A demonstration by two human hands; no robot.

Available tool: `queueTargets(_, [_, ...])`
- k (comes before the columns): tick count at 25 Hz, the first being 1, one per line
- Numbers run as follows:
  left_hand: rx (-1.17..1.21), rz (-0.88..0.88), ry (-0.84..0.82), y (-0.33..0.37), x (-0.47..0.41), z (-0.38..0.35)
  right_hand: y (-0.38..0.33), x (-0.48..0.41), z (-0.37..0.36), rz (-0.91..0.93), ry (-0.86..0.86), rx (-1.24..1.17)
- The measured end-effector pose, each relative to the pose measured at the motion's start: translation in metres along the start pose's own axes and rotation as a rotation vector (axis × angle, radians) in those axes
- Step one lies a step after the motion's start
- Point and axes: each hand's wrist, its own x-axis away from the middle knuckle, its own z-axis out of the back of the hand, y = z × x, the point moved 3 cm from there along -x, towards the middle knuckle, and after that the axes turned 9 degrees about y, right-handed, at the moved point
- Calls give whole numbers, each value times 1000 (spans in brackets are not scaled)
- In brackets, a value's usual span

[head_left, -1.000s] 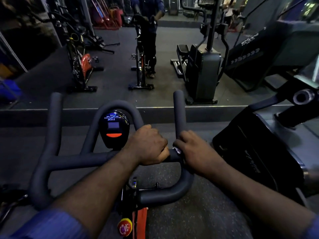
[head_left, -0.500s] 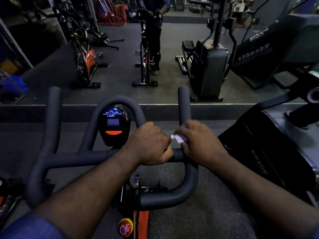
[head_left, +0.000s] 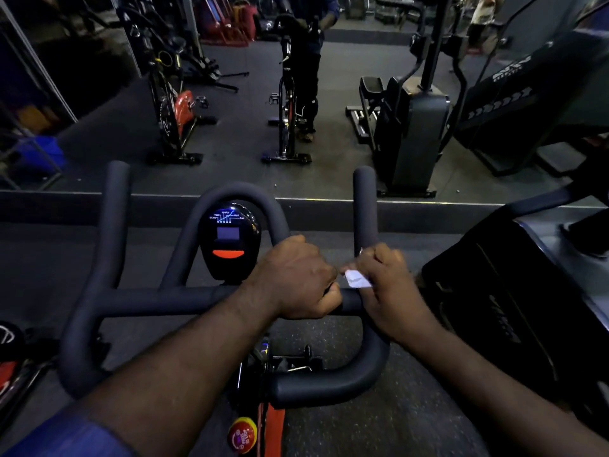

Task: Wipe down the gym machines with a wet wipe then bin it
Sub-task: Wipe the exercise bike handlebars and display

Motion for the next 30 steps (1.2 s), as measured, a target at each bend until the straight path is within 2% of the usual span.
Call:
queueTargets(2, [2,-6,5,1,0,1,4,-29,15,-9,75,-59])
queueTargets(5, [3,-3,-6,1,2,2,18,-101,38,-7,328,30])
queueTargets(7, [23,-1,-8,4,1,3,27,-118,36,10,283,94])
queueTargets(10, [5,7,14,3,1,3,25,-81,22,69,177,173])
queueTargets(14, [22,0,22,2,1,0,13,-1,12,138,84,131])
queueTargets(16, [17,3,12,2,2,0,11,8,13,132,39,84])
queueTargets(18, [11,2,10,1,1,0,11,-18,24,109,84,20])
queueTargets(20, [6,-6,7,-1,0,0,14,-60,38,60,267,-12])
queueTargets(22, [-3,-4,6,3,1,2,20,-96,42,60,337,37])
queueTargets(25, [1,0,8,2,1,-1,26,-117,27,103,200,169])
queueTargets(30, [-2,-1,21,2,0,4,24,-65,13,141,91,248])
